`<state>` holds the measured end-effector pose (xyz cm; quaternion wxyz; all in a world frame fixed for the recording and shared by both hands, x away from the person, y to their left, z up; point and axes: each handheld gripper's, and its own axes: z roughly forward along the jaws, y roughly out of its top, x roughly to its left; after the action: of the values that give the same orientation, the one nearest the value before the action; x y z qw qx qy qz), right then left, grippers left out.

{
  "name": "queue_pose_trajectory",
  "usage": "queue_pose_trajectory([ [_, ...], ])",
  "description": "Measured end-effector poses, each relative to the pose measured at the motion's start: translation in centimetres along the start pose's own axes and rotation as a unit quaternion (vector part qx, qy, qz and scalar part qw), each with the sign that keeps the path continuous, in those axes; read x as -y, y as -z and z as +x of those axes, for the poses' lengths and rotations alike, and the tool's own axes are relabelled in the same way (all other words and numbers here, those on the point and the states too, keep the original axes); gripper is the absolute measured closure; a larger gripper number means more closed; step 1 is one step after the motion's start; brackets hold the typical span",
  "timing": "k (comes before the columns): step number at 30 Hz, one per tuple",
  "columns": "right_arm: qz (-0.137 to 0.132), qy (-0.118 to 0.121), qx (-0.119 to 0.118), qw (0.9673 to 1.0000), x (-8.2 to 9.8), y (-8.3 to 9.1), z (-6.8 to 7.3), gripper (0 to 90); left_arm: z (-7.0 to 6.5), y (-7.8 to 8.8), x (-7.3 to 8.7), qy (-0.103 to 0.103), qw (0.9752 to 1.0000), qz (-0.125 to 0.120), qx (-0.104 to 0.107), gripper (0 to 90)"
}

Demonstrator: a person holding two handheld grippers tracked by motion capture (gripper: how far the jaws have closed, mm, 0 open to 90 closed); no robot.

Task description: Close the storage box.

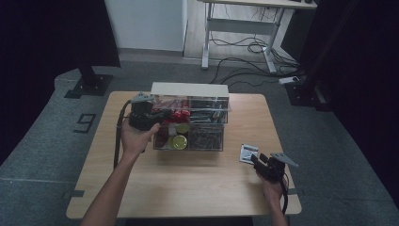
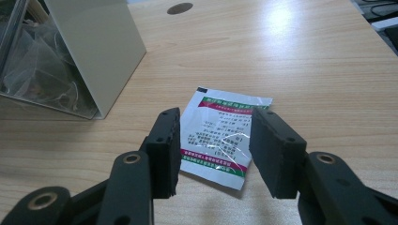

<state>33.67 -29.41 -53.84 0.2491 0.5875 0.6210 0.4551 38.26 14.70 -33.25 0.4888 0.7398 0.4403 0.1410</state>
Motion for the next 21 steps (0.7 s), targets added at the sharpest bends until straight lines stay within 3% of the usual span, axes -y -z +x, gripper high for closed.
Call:
queue_pose_trajectory([
  [21,0.013,0.005,-0.002,0.9999,0.4,-0.4,0.2,52.9,1.1,0.0,2.2,0.021,0.9996,0.013,0.012,90.0],
])
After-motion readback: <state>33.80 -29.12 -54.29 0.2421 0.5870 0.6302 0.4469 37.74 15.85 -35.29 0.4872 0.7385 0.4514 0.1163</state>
